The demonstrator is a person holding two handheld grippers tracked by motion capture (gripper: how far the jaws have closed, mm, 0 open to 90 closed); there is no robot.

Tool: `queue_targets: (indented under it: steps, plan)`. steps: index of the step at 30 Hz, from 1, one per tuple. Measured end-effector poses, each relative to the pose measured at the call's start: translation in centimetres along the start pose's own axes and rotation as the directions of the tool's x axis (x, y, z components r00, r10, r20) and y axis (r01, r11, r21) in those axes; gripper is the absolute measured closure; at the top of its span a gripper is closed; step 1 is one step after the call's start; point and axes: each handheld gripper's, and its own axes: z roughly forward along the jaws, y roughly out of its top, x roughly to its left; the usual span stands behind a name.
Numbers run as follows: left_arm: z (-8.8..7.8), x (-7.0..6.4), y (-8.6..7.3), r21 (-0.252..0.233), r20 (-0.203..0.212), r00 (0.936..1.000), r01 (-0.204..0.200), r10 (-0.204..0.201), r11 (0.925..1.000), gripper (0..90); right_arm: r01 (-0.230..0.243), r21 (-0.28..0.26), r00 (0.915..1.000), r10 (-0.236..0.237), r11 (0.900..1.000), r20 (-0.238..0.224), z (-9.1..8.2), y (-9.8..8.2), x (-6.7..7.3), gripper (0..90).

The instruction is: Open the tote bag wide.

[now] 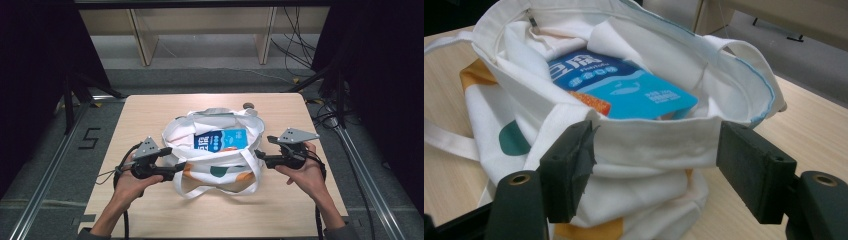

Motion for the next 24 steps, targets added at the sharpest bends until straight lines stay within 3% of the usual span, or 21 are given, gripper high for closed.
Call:
queue_targets:
  steps: [6,7,9,11,12,14,15,16,17,19,21,22,23,24]
  plan:
    - [-0.6,-0.8,-0.3,-0.013,0.012,0.9998,-0.017,0.017,0.9998,25.2,-0.021,0.009,0.9998,0.021,1.000,-0.006,-0.7,-0.7,0.4,31.6]
    - [-0.7,-1.0,-0.4,-0.015,0.020,0.9995,-0.023,0.023,0.9996,25.1,-0.001,0.001,1.0000,0.001,1.000,-0.007,-0.7,-0.9,0.3,31.6]
    - [-0.7,-1.2,-0.6,-0.010,0.023,0.9993,-0.028,0.028,0.9995,24.6,-0.026,-0.002,0.9997,0.026,1.000,-0.006,-0.8,-1.2,0.7,31.2]
    - [-0.7,-1.5,-0.8,-0.004,0.023,0.9992,-0.032,0.032,0.9995,24.6,-0.008,-0.010,1.0000,0.008,1.000,-0.004,-0.8,-1.5,0.6,31.0]
    - [-0.8,-1.6,-0.9,0.000,0.018,0.9995,-0.027,0.027,0.9996,24.6,-0.028,0.015,0.9995,0.028,0.999,-0.017,-1.0,-1.6,0.9,30.8]
    - [-0.8,-1.7,-1.0,0.000,0.023,0.9992,-0.033,0.033,0.9995,24.6,-0.009,0.012,0.9998,0.009,1.000,-0.018,-1.0,-1.7,0.8,30.8]
    - [-0.8,-1.9,-1.2,-0.005,0.032,0.9994,-0.014,0.014,0.9999,24.6,0.017,0.005,0.9996,-0.017,1.000,-0.023,-1.0,-1.9,0.8,30.7]
    - [-0.9,-2.0,-1.2,0.004,0.027,0.9994,-0.023,0.023,0.9997,24.6,-0.013,0.009,0.9998,0.013,1.000,-0.018,-1.1,-2.1,1.1,30.7]
    - [-1.0,-2.1,-1.3,0.003,0.030,0.9989,-0.036,0.036,0.9994,24.5,0.008,0.011,0.9995,-0.008,1.000,-0.030,-1.0,-2.1,1.0,30.6]
    - [-1.1,-2.3,-1.6,0.000,0.037,0.9990,-0.024,0.024,0.9997,24.5,-0.014,0.026,0.9994,0.015,1.000,-0.032,-1.2,-2.3,1.4,30.6]
    - [-1.3,-2.4,-1.7,0.000,0.036,0.9987,-0.036,0.036,0.9993,24.5,-0.004,0.025,0.9995,0.005,1.000,-0.032,-1.2,-2.5,1.4,30.6]
    - [-1.4,-2.5,-1.9,0.003,0.030,0.9994,-0.020,0.020,0.9998,24.4,0.012,0.015,0.9994,-0.012,1.000,-0.032,-1.1,-2.6,1.4,30.5]
    - [-1.4,-2.5,-2.0,0.002,0.033,0.9992,-0.022,0.022,0.9998,24.3,-0.012,0.017,0.9997,0.012,1.000,-0.022,-1.2,-2.7,1.7,30.5]
    - [-1.5,-2.5,-2.2,0.003,0.031,0.9990,-0.032,0.032,0.9995,24.3,0.004,0.019,0.9997,-0.004,1.000,-0.025,-1.2,-2.8,1.7,30.4]
